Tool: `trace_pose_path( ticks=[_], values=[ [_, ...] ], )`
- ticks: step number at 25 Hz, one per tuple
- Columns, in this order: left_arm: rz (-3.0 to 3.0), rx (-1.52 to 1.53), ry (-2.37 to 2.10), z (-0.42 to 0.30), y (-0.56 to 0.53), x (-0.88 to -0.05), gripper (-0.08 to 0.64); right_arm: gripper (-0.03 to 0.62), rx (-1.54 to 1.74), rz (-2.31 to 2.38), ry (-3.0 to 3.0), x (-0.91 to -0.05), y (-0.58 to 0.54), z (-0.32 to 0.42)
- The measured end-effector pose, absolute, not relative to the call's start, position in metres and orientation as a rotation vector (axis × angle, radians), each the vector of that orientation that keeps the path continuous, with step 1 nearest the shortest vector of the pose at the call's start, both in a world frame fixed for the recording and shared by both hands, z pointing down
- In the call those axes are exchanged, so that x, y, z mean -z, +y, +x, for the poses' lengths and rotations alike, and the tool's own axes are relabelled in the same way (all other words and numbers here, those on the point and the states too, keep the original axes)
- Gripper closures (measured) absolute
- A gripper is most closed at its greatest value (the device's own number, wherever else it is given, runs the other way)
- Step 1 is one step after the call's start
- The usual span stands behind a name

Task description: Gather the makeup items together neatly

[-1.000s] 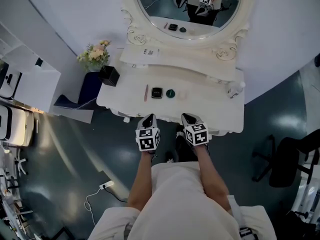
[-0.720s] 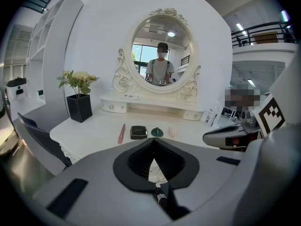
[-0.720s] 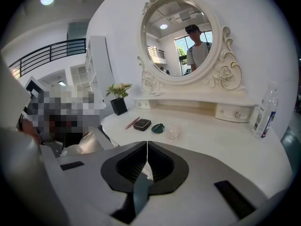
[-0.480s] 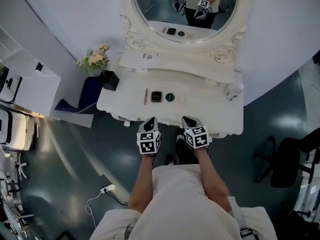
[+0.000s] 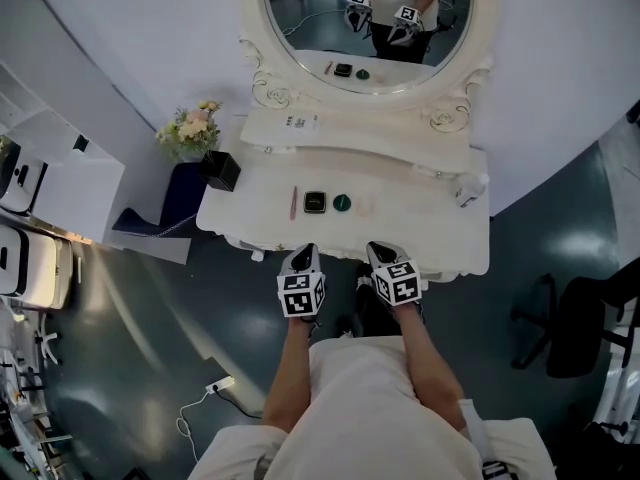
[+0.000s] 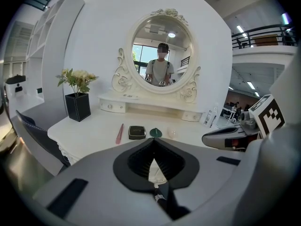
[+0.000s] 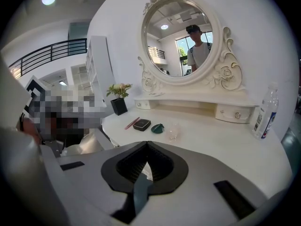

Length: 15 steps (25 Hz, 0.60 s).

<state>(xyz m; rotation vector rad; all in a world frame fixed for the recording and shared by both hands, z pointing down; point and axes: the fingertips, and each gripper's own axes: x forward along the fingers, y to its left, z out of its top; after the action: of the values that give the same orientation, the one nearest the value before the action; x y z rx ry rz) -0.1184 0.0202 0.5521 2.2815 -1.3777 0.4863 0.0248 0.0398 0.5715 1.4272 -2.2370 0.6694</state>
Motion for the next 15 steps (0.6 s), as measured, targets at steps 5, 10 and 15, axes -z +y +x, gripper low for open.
trace_pose_path(
  ticks=[5, 10, 15],
  values=[
    [2.286, -0.492, -1.373, -0.1187, 0.0190, -0.5541, 0.545, 0.549, -0.664, 1.436, -2.232, -0.5721, 0.0397, 0.0277],
    [2.292, -0.490, -1.368, -0.1181, 0.0176, -0.5518, 0.545, 0.549, -0.658, 1.450, -2.232, -0.5682, 0.0366, 0.0301],
    [2.294, -0.496, -1.368, -0.1198, 0.0197, -0.5524, 0.545, 0.549, -0.660, 1.450, -2.234, -0.5699, 0.0390, 0.0276]
  ],
)
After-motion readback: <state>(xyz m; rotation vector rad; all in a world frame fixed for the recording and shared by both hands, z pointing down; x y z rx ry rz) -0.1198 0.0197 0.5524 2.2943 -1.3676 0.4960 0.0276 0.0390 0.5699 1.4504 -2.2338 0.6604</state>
